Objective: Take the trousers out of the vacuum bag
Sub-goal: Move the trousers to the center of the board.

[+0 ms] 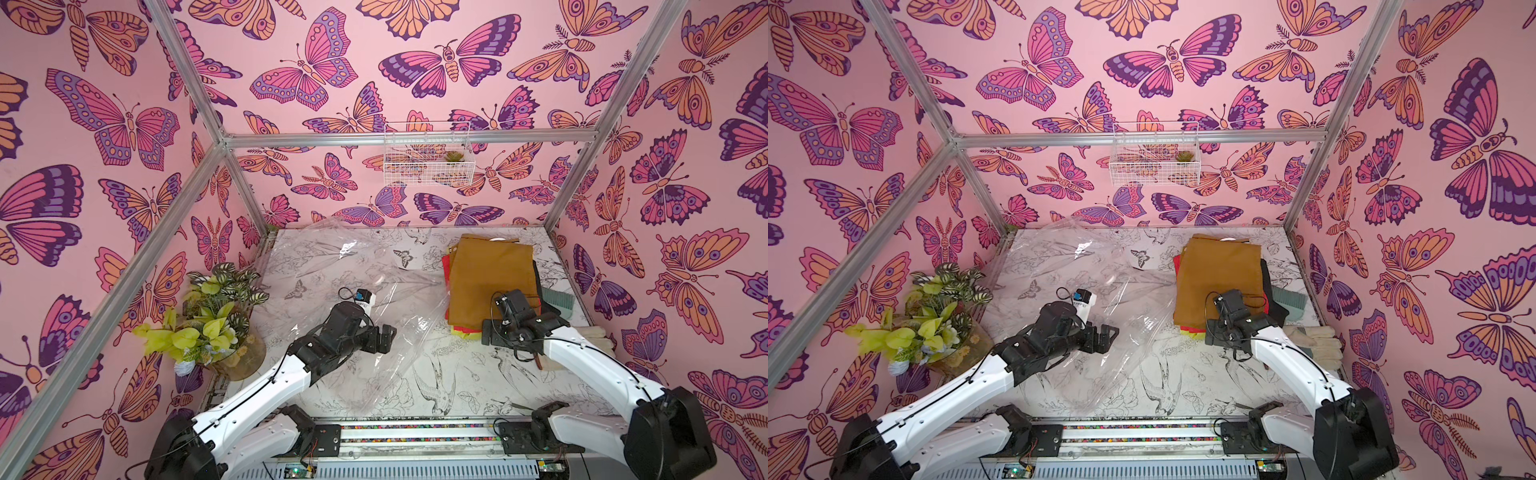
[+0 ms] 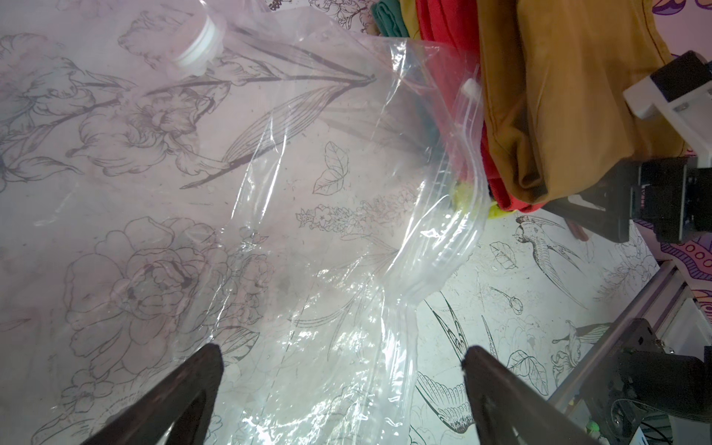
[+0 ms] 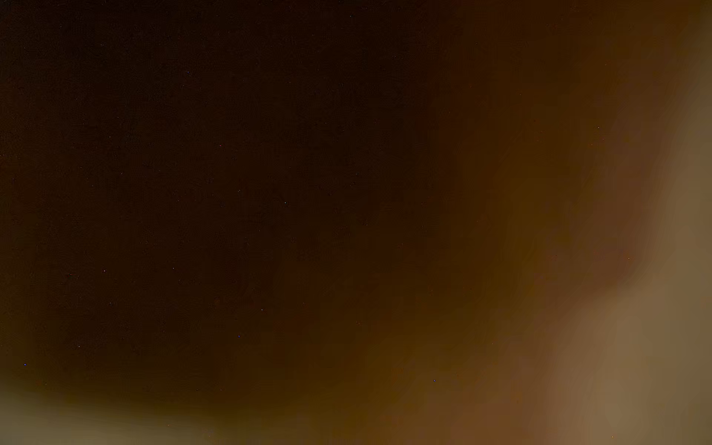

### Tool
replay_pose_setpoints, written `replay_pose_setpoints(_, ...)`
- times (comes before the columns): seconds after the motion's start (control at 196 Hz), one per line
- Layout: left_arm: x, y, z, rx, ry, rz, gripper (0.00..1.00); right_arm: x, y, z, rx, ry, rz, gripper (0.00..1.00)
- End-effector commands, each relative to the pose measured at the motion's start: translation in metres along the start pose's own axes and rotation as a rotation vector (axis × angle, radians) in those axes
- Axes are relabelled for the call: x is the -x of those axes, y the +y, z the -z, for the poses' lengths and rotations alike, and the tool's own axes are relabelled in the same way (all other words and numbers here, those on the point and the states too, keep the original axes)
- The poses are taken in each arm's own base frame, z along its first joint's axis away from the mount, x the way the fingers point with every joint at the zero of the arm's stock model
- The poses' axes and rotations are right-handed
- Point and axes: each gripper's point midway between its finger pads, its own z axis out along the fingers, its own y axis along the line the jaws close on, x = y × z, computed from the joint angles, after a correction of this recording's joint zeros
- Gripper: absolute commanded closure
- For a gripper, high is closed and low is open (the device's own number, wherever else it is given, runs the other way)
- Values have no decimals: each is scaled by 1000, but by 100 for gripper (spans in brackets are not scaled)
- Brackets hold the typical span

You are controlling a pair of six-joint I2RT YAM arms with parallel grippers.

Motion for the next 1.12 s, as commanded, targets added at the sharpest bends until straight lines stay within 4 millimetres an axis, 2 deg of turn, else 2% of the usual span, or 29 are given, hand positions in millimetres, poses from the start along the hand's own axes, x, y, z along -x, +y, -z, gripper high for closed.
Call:
replay_pose_setpoints(0.0, 5, 3, 1, 21, -29, -10, 0, 59, 5, 9, 8, -170, -4, 1)
replay_pose_setpoints(0.27, 9, 6, 2, 48, -34, -31, 0, 109, -3, 4, 39, -207, -35, 1)
replay_pose_setpoints(0.515, 18, 10, 6, 87, -48, -53, 0, 132, -11, -1, 60, -232, -71, 1)
replay_pose_setpoints(0.704, 22, 10, 10, 92, -64, -57, 0, 128, -4, 8, 113, -249, -42, 1)
replay_pose_setpoints(0.948, 31, 13, 19, 120, -113, -78, 0, 109, -12, 50, 154, -363, -53, 1)
replay_pose_setpoints(1.117, 41, 34, 29, 244, -166, -111, 0, 109, -22, 75, 166, -531, -91, 1)
